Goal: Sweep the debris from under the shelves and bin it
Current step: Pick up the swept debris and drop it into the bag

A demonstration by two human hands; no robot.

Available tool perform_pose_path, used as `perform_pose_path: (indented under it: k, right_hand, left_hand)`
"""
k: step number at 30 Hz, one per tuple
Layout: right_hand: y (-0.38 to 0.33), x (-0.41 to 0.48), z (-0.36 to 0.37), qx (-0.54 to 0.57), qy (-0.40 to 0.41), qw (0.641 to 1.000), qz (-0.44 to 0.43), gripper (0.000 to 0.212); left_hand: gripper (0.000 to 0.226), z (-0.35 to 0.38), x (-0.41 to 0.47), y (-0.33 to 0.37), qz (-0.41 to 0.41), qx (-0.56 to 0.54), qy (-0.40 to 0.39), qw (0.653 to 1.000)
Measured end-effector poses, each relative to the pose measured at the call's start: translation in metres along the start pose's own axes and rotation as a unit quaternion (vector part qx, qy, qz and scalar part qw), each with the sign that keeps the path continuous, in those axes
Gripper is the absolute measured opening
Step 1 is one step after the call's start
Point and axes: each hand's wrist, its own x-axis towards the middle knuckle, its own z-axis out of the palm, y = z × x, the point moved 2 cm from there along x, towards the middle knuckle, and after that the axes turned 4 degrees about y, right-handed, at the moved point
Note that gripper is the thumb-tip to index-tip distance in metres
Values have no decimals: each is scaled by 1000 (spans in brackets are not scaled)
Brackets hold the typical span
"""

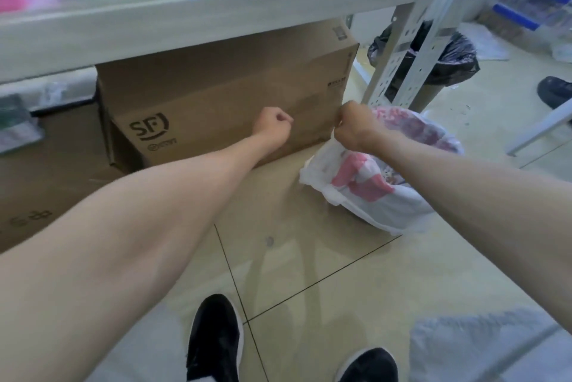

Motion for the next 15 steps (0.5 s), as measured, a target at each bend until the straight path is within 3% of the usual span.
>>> perform_pose_path:
  k: [3,6,10,12,15]
  right_hand:
    - [-16,-6,63,0,-84,996,-30,18]
    - [-23,-32,143,-39,-212,975,-54,24]
    - [-16,-80,231,-16,-296,954,-40,43]
    - [-17,-95,259,-17,-303,952,-46,46]
    - [-20,-98,274,-20,-239,969,-54,32]
  left_hand:
    - [27,-21,0,-77,-27,126,-10,992]
    - [37,-25,-6,-147,-57,221,-98,969]
    - [54,-5,-14,-206,-38,277,-195,940]
    - [60,8,-13,-217,-26,267,-198,943]
    - [60,24,-5,-218,1,256,-162,953]
